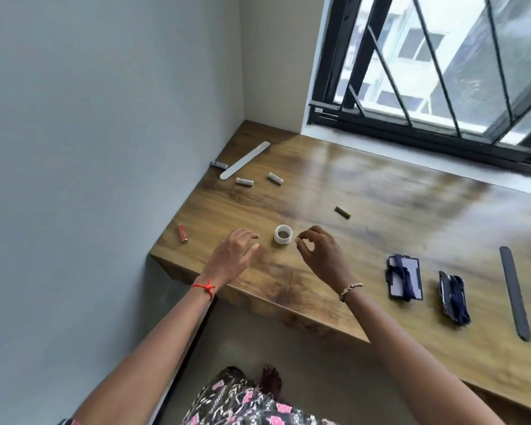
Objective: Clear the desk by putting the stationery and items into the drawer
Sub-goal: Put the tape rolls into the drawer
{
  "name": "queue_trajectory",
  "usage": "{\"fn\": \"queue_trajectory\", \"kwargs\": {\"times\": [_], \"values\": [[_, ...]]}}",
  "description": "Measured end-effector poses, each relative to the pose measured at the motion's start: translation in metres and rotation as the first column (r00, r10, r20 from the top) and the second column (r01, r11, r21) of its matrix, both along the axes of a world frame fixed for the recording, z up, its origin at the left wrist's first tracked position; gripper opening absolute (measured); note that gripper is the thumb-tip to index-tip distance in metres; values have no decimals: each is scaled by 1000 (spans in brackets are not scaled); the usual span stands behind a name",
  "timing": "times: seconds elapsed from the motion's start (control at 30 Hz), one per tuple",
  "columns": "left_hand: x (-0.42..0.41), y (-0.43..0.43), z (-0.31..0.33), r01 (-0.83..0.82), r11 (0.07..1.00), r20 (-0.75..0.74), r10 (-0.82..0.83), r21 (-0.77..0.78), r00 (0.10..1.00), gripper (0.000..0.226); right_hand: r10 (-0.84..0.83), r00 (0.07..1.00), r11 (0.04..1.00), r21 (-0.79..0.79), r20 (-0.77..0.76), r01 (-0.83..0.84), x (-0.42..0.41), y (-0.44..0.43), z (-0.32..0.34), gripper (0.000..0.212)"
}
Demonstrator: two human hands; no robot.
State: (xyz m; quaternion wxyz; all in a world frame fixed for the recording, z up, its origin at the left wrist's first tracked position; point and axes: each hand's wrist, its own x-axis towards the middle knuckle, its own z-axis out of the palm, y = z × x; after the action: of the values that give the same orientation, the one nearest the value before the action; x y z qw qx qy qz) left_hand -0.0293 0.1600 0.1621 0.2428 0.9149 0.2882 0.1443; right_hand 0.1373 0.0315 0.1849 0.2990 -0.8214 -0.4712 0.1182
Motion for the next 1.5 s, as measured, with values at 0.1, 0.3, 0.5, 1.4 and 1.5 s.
{"fn": "queue_trajectory", "kwargs": {"times": [0.1,0.3,0.5,1.4,1.5], "values": [[8,21,-3,-14,1000,-3,14,-19,1000,28,23,1000,1000,-5,-5,-23,11,23,0,19],[29,74,-9,20,999,-40,-22,-37,999,27,-16,1000,1000,10,-16,16,35,71,-3,19],[54,136,-8,10,997,-35,-13,-76,999,27,-75,997,996,-36,6,75,54,120,-1,19],[146,250,-22,-161,981,-303,188,112,934,26,-114,993,992,-57,-44,111,102,219,-8,17],[150,251,-22,-178,984,-259,176,14,950,23,-119,992,992,-57,-45,117,103,216,-9,17]]}}
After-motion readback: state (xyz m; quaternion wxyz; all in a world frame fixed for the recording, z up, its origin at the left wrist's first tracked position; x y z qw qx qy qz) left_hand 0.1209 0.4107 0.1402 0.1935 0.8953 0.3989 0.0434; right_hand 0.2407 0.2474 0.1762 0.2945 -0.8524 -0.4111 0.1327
